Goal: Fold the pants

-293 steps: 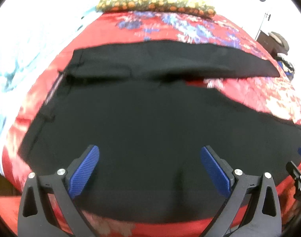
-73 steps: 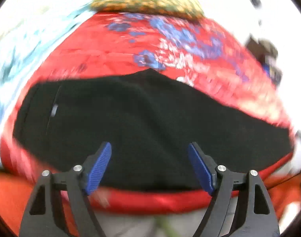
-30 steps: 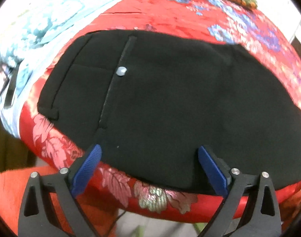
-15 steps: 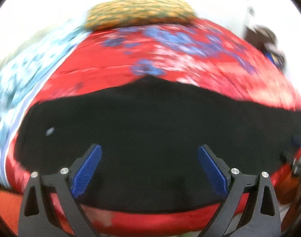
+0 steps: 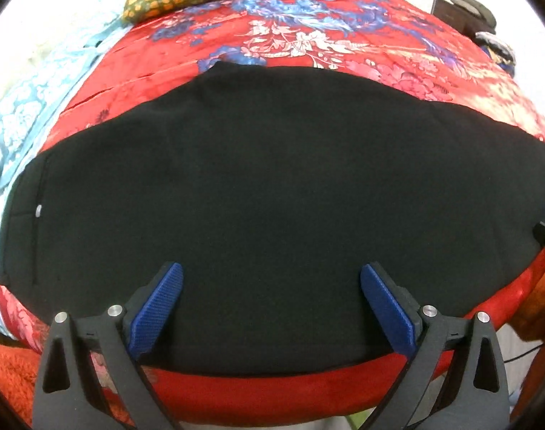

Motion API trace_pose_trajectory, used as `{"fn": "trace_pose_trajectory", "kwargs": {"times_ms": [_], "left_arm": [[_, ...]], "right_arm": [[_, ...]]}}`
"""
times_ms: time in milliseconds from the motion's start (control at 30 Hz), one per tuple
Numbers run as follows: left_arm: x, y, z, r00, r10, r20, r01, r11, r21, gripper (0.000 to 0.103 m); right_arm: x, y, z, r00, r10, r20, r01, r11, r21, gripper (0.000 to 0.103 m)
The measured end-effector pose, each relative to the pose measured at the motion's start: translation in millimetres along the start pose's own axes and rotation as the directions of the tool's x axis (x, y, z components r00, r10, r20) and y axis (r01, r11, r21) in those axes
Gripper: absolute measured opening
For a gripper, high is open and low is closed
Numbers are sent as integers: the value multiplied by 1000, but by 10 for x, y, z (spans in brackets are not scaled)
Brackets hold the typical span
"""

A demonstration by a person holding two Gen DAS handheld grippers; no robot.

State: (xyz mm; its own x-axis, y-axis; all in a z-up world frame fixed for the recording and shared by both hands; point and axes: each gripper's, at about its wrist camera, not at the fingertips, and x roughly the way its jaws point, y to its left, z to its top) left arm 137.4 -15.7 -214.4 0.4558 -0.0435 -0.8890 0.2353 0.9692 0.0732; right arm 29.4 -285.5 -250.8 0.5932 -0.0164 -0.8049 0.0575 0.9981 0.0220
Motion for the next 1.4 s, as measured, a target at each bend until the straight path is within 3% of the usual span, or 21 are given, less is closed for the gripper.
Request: {"fn": "trace_pose_trajectory", "kwargs": {"times_ms": [300, 400, 500, 600, 700, 733, 800, 833, 867, 967, 1033, 1200, 1300, 1333, 1400], "left_arm": [[14, 29, -30, 1000, -3, -9, 3, 1000, -7, 103], [18, 40, -40, 1000, -10, -8, 10, 1000, -9, 103], [15, 47, -49, 1000, -14, -9, 14, 1000, -5, 103], [19, 40, -46, 1000, -17, -9, 16, 1000, -4, 103], [24, 31, -46, 1000, -11, -9, 11, 1000, -4, 103], [26, 26, -45, 1000, -8, -8, 8, 1000, -6, 103], [30, 21, -44, 1000, -4, -6, 4, 1000, -9, 103], [32, 21, -44, 1000, -3, -5, 3, 1000, -9, 103], [34, 20, -44, 1000, -2, -4, 2, 1000, -9, 103], [30, 23, -50, 1000, -2, 1, 2, 1000, -10, 103], [28, 22, -58, 1000, -1, 5, 1, 1000, -12, 103], [27, 21, -52, 1000, 2, 4, -2, 1000, -17, 103], [30, 20, -53, 1000, 5, 5, -5, 1000, -21, 103], [34, 18, -51, 1000, 7, 7, -7, 1000, -23, 103], [41, 23, -47, 1000, 9, 9, -9, 1000, -27, 103]], "right_arm": [[5, 4, -55, 1000, -12, 29, 12, 1000, -9, 103], [-59, -77, 60, 1000, 18, 12, -18, 1000, 4, 100], [-443, -546, 272, 988, 11, 152, -33, 989, 147, 95], [-867, -1396, 459, 962, -59, 267, -37, 939, 343, 95], [-1172, -2432, 492, 950, -168, 262, 7, 852, 523, 95], [-1189, -2652, 477, 955, -170, 242, 10, 836, 549, 95], [-1102, -3103, 419, 981, -126, 144, 16, 804, 594, 85], [-997, -3283, 356, 994, -67, 87, 0, 794, 607, 75], [-913, -3361, 308, 998, -21, 56, -17, 793, 609, 67], [-658, -3373, 205, 997, 81, -1, -65, 815, 576, 56], [-529, -3333, 185, 993, 119, -4, -97, 825, 557, 53], [-268, -3255, 166, 989, 137, -55, -88, 848, 523, 53], [-278, -3211, 171, 959, 284, -13, -240, 832, 500, 53], [-283, -3203, 174, 953, 302, -14, -257, 836, 485, 53], [-226, -3260, 134, 970, 238, -56, -180, 850, 494, 48]]}}
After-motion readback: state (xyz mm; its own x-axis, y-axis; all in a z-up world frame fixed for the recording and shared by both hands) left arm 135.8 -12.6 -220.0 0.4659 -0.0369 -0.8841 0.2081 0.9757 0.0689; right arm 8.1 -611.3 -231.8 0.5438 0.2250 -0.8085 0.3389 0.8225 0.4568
